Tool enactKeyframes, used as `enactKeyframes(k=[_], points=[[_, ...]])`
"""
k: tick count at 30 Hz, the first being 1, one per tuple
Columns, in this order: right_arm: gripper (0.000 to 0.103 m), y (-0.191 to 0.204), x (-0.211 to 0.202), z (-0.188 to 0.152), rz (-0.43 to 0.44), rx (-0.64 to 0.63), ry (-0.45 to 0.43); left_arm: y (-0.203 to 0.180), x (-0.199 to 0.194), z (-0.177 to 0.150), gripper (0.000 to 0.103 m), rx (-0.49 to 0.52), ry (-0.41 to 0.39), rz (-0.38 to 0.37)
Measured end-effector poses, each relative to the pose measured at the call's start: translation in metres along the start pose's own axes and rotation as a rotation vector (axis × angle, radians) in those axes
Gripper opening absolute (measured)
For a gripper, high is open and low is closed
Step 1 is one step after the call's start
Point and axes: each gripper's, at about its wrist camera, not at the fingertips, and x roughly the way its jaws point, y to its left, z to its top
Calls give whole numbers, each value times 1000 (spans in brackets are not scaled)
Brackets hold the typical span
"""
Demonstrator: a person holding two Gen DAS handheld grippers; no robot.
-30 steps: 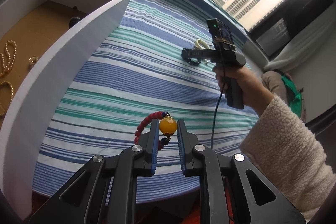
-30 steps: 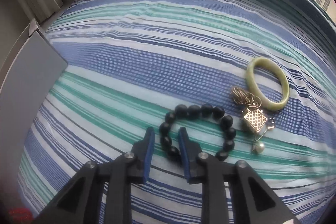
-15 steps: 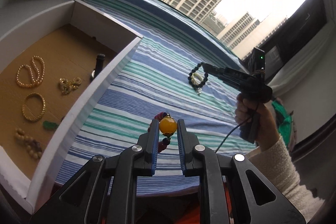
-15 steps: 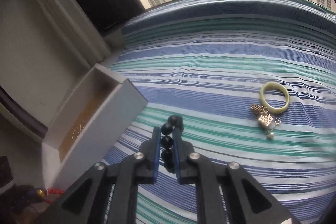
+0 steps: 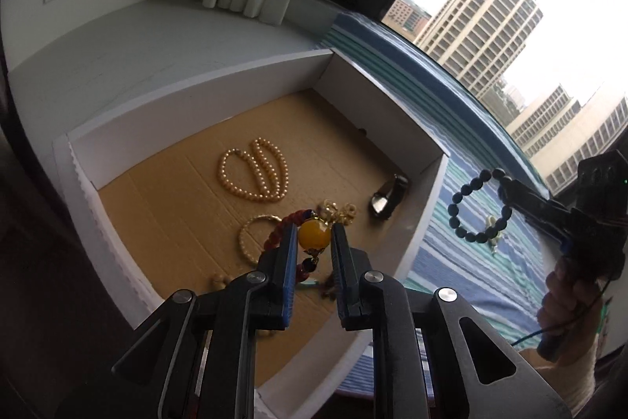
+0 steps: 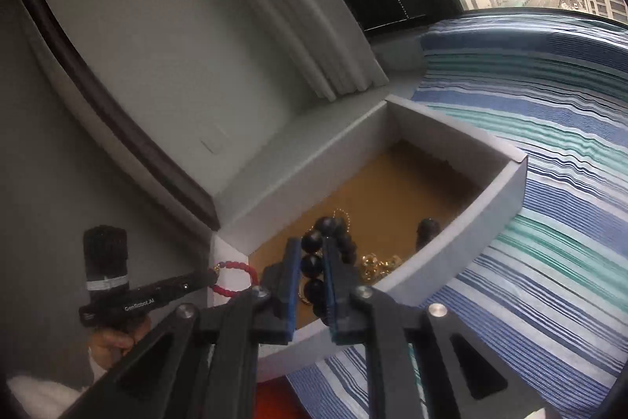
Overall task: Organize jewelry
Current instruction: 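Carry both bead bracelets into the white tray and open both tools, then withdraw both tools from the tray back over the bed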
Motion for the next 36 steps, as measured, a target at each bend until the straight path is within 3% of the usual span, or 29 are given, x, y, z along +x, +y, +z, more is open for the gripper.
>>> enactKeyframes(k=[6, 13, 15, 17, 19, 22, 24, 28, 32, 36], points=[[12, 18, 90, -7, 10, -31, 144, 37, 35, 5, 15, -45, 42, 98], [14, 34, 158, -37, -180, -173, 273, 52, 59, 5, 17, -38, 80, 195], [17, 38, 162, -42, -202, -171, 286, 51, 53, 3, 28, -48, 63, 197], [22, 40, 152, -42, -172, -158, 266, 46, 43, 1, 51, -48, 32, 194], [22, 45, 132, -38, -169, -172, 223, 37, 34, -1, 57, -34, 3, 198], [25, 56, 96, -35, -193, -224, 145, 14, 23, -6, 62, -6, -18, 148], [40, 62, 72, -39, -217, -250, 91, -9, 17, -12, 68, 31, -33, 97], [44, 62, 30, -61, -296, -282, 25, -67, 12, -31, 78, 151, -41, 14], [47, 40, -8, -98, -426, -257, -6, -124, 26, -59, 81, 257, 5, -82], [48, 0, -43, -139, -564, -169, -1, -172, 54, -96, 82, 347, 76, -122]])
